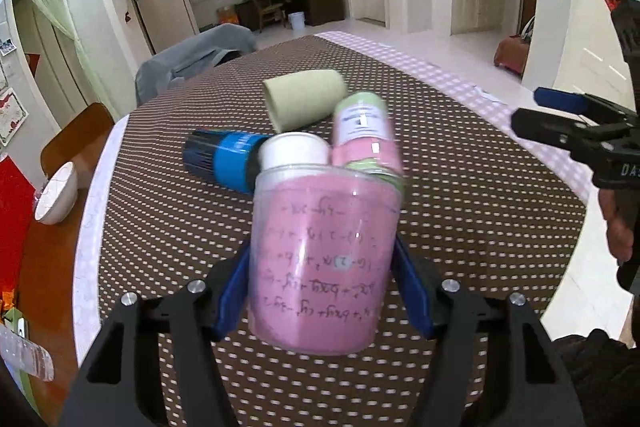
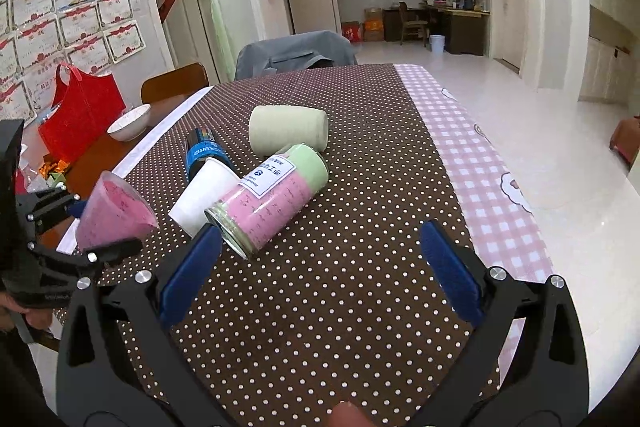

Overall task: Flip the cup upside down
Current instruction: 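Lift the pink cup with the left tool and set it down nearer, then open the left tool and move the right tool toward the pink cup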

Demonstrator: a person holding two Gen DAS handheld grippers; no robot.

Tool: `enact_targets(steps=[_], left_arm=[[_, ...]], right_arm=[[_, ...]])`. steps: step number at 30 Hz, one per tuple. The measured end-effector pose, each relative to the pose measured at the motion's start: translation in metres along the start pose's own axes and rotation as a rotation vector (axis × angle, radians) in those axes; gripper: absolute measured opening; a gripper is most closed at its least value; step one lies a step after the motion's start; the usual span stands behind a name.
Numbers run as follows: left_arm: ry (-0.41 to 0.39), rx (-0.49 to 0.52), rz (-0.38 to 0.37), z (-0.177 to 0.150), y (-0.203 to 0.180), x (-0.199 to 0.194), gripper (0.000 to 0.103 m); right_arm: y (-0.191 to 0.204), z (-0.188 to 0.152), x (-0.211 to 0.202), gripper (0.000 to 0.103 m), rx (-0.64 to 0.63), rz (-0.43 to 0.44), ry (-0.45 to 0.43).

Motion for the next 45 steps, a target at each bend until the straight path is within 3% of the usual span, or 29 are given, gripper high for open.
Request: enact_targets(steps=[16, 21, 26, 35, 45], left_arm=[[0.1, 0.022, -0.077, -0.024, -0.046, 0.041, 0.065], [0.153, 0.034, -0.021, -0.03, -0.05, 0.053, 0.071], [0.094, 0.032, -0.002, -0.027, -0.049, 0.043, 0.088], [-0.005, -0.042, 0.042, -0.023, -0.038, 0.016, 0.088], [-0.103, -0.156, 0.149, -0.025, -0.023, -0.028, 0.088]], right_arm=[[-0.018, 0.001, -0.004, 0.097, 0.047, 0.008, -0.009], [-0.017, 0.0, -0.003, 0.097, 0.047, 0.012, -0.005], [-0.015, 0.0, -0.003, 0.097, 0.043, 0.016, -0.004], [-0.008, 0.0, -0.006, 0.097, 0.027, 0.033, -0.005], [0.006, 0.003, -0.014, 0.097, 0.007, 0.082, -0.019]])
Point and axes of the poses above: each gripper's, at about its wrist camera, not at the fingertips, and x roughly the way its jaws point, y to its left, z to its top, the point moved 2 cm from there along x, roughly the way its jaws point, and after that the axes turned 3 degrees about x, right-handed, at the moved point
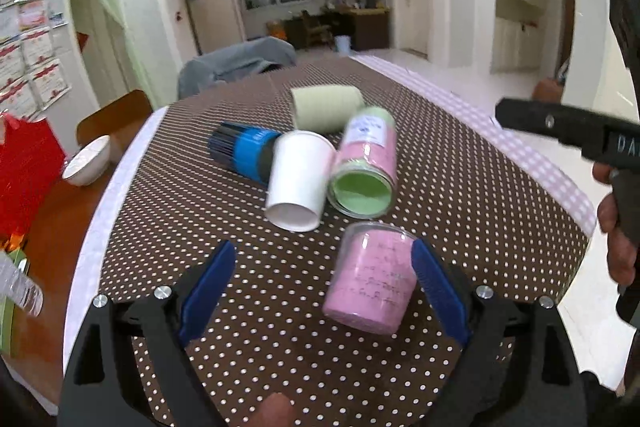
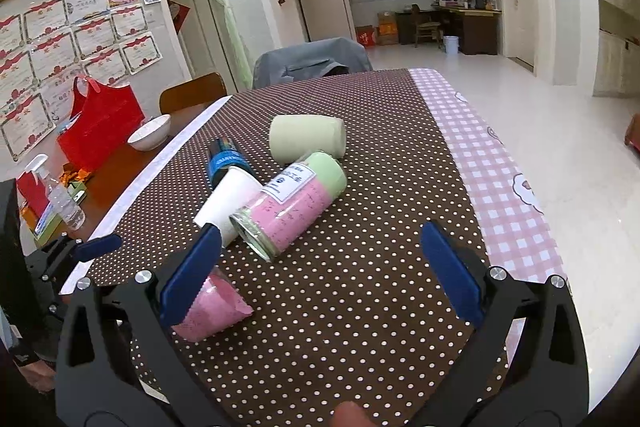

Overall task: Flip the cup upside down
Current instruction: 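Open the left tool and move the right tool toward the pink cup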

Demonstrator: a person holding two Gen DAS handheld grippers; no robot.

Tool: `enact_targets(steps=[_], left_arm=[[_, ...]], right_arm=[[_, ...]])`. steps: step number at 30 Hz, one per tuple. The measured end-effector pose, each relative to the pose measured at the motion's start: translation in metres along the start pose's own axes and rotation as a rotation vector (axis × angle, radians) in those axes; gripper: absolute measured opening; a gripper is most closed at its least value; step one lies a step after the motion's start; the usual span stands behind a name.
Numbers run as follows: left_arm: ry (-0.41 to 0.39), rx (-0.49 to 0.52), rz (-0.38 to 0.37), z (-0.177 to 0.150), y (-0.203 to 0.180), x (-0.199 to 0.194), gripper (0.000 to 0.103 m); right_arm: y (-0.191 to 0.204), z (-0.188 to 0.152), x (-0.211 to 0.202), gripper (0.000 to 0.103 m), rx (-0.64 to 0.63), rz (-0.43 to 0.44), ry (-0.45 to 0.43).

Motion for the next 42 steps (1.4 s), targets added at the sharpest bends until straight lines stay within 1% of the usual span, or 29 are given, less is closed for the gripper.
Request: enact_targets(steps=[10, 14, 18, 25, 31, 35, 42], left_arm=[[-0.065, -0.074, 0.047, 0.002, 0.016, -0.035, 0.088], [-0.097, -0.092, 0.068, 0.001, 0.021, -0.051, 0.088], [-0.129, -0.126, 0.08, 0.0, 0.031, -0.066, 0.088], [-0.171, -0.159, 0.131, -0.002, 0.042, -0.089, 0.088], [-0.215, -0.183, 0.163, -0.004, 0.046, -0.112, 0.088], [-0.253, -0.199, 0.18, -0.002, 0.047, -0.127, 0.088], [-0.296, -0.222, 0.193, -0.001, 0.048, -0.141, 0.088]], right_arm=[[0.021, 0.009, -0.013, 0.097, -0.045, 0.059, -0.047], [0.033, 0.014, -0.016, 0.097, -0.094, 0.103, -0.051], [0.048, 0.019, -0.018, 0.097, -0.14, 0.163, -0.025], [0.072, 0.021, -0.025, 0.097, -0.219, 0.221, -0.034], [0.083, 0.02, -0.035, 0.097, -0.241, 0.237, -0.063], [0.085, 0.021, -0.044, 0.097, -0.249, 0.222, -0.1], [0.091, 0.019, -0.05, 0.097, -0.333, 0.23, -0.133]])
Point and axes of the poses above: each gripper's, at about its wrist camera, not at the fingertips, and x roughly the way its jaws point, y to its left, z to its top, the point moved 2 cm from there along x, roughly the way its jaws point, and after that the axes turned 3 degrees about x, right-handed, at the moved point
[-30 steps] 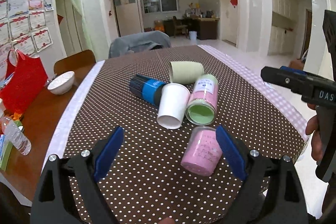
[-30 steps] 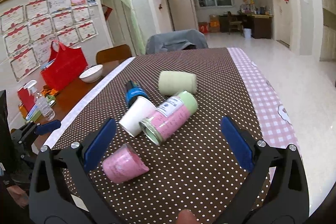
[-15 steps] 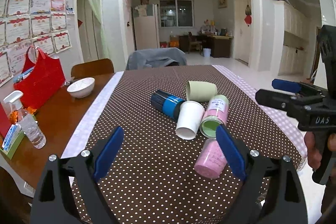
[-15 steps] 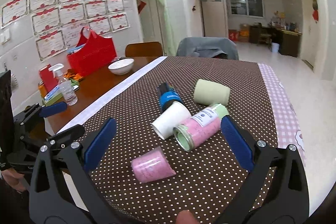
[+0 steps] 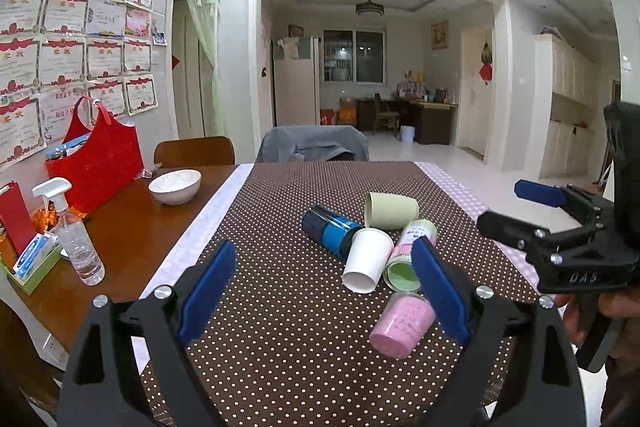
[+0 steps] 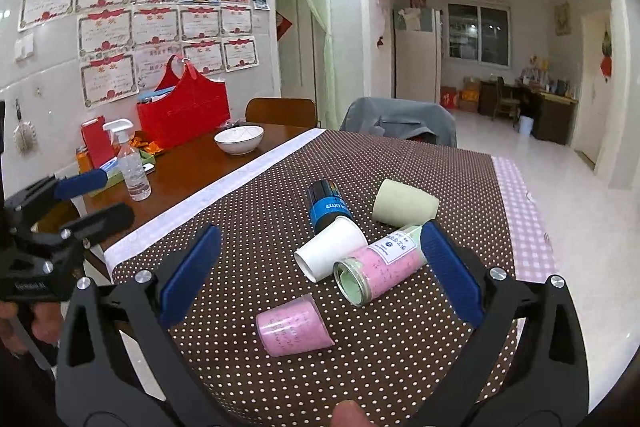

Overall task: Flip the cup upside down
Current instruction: 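Open the left tool and move the right tool toward the pink cup, then grasp the pink cup with the right tool and lift it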

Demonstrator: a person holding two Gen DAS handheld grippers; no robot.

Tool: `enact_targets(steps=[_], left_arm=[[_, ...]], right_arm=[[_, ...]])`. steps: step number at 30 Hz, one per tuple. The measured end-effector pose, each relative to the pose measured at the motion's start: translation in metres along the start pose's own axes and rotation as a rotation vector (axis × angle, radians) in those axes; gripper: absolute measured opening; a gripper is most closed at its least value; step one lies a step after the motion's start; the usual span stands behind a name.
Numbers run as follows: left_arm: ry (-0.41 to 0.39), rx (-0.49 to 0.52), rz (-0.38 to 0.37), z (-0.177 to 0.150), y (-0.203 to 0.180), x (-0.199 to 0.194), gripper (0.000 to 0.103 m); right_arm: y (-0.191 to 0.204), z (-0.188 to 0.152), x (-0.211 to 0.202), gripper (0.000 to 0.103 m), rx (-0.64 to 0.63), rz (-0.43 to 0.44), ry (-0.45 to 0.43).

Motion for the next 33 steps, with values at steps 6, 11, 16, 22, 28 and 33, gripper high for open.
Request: enact_targets(steps=[6, 11, 16, 22, 28, 33], left_arm=[[-0.004, -0.023, -0.001, -0.002, 0.001, 0.002, 0.088], [0.007, -0.034, -0.003, -0.007, 0.003, 0.008, 0.088], [0.028, -0.051, 0.012, -0.014, 0.009, 0.019, 0.088], [0.067, -0.071, 0.035, -0.024, 0.019, 0.037, 0.088], [0.116, -0.09, 0.045, -0.037, 0.028, 0.057, 0.088], [0.149, -0.11, 0.046, -0.047, 0.036, 0.07, 0.088]], right_arm=[[0.008, -0.006, 0.004, 0.097, -0.133, 0.004, 0.033], [0.019, -0.027, 0.026, 0.097, -0.336, 0.038, 0.151], [0.027, -0.05, 0.052, 0.097, -0.53, 0.104, 0.257], [0.04, -0.076, 0.078, 0.097, -0.751, 0.209, 0.375], [0.049, -0.094, 0.096, 0.095, -0.958, 0.283, 0.453], [0.055, -0.106, 0.109, 0.088, -1.101, 0.31, 0.508]])
Point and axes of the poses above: each gripper's, at about its wrist camera, not at the fingertips, and x roughly the way its jaws point, y to its left, z to its top, the point moved 2 cm from there along x, roughly the way its jaws point, and after that the axes turned 3 degrees about x, right-handed, at the moved point
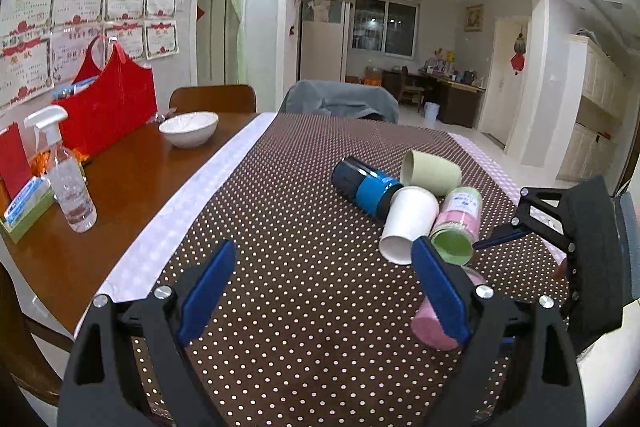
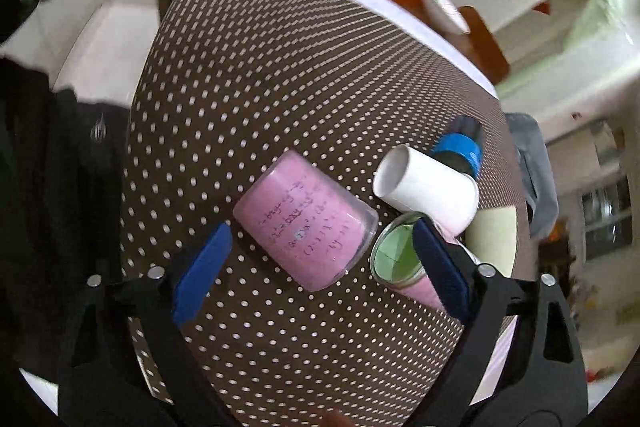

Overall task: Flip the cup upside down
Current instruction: 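Grasp the pink cup with the right tool and lift it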

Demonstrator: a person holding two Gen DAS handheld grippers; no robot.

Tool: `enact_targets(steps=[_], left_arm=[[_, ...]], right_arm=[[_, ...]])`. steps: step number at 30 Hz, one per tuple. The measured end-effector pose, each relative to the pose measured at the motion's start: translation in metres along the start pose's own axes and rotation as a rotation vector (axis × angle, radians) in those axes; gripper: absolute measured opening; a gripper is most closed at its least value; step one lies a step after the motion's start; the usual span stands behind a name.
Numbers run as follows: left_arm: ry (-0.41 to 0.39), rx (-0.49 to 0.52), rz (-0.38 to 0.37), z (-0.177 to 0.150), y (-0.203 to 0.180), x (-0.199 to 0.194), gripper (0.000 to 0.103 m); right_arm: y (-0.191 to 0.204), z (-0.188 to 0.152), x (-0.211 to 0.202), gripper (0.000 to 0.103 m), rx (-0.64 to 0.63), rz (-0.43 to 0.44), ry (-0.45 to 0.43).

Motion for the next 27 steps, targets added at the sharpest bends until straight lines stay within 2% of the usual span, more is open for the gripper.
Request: enact_targets(steps=[5, 9, 11, 19, 22, 27], left_arm=[[0.034, -0.012, -0.016, -0.007, 0.002, 0.015, 0.088], [0.051, -0.022, -0.022, -0.013, 0.004, 0.023, 0.088], [0.056, -0.026, -0.023, -0.015, 0.006, 0.025, 0.088], [0.076, -0.06, 0.0, -0.02, 0.021, 0.035, 0.088], [0.083, -0.062, 0.009, -0.021, 0.025, 0.037, 0.088], [0.085, -0.063, 0.012, -0.021, 0.026, 0.039, 0.088]], right_arm=[[0.006, 0.006, 0.013, 0.088, -0.12, 0.027, 0.051], [0.011, 0.011, 0.024, 0.079, -0.201, 0.051, 0.101], [0.012, 0.014, 0.032, 0.077, -0.239, 0.054, 0.13], [0.004, 0.028, 0.054, 0.071, -0.22, 0.15, 0.186], [0.0, 0.032, 0.055, 0.071, -0.199, 0.14, 0.186], [0.007, 0.038, 0.051, 0.073, -0.238, 0.144, 0.183]])
Point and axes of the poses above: each gripper's, at about its wrist camera, not at the fingertips, and x roughly the way its jaws point, y to its left, z to its top, the point moved 2 cm from there along x, roughly the way its jaws point, and after that the axes turned 3 degrees about x, right-handed, at the moved point
